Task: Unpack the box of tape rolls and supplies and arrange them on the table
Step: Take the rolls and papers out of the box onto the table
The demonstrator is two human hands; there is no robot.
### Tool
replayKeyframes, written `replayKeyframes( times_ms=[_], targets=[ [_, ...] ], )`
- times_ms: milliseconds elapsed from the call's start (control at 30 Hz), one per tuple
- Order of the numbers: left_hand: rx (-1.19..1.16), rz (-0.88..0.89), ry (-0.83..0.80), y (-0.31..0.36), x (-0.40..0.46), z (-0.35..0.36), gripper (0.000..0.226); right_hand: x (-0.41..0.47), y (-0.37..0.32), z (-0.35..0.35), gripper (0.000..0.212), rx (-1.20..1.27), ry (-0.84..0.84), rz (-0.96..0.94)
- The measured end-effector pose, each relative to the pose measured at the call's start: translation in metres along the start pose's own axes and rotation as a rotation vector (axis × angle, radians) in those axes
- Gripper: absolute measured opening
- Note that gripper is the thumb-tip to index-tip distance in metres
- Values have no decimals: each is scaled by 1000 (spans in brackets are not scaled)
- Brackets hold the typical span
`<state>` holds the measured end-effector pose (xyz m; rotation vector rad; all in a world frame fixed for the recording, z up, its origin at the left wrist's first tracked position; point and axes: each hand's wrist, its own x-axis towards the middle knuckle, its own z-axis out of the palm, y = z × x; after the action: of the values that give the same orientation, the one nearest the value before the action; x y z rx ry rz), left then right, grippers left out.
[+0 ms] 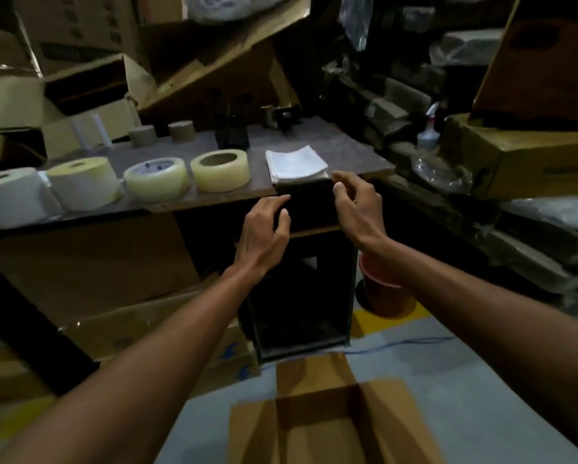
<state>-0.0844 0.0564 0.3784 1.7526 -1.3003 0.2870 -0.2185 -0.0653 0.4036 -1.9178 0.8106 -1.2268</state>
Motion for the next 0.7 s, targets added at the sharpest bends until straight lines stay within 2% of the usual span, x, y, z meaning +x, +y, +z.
replayKeyframes(
  times_ms=[133, 333, 500, 700],
  targets=[
    [-6, -49, -67, 8, -48, 4, 34, -52, 11, -4, 33, -13, -50, 4],
    [-55, -246, -171, 20, -144, 26, 35, -150, 44, -19, 33, -49, -197, 101],
    [-148, -403, -235, 31, -221, 48, 33, -221, 88, -28, 35, -73, -372, 235],
    [-157, -618, -354, 22, -291, 79, 33, -280, 131, -21, 35, -142, -414, 463]
  ],
)
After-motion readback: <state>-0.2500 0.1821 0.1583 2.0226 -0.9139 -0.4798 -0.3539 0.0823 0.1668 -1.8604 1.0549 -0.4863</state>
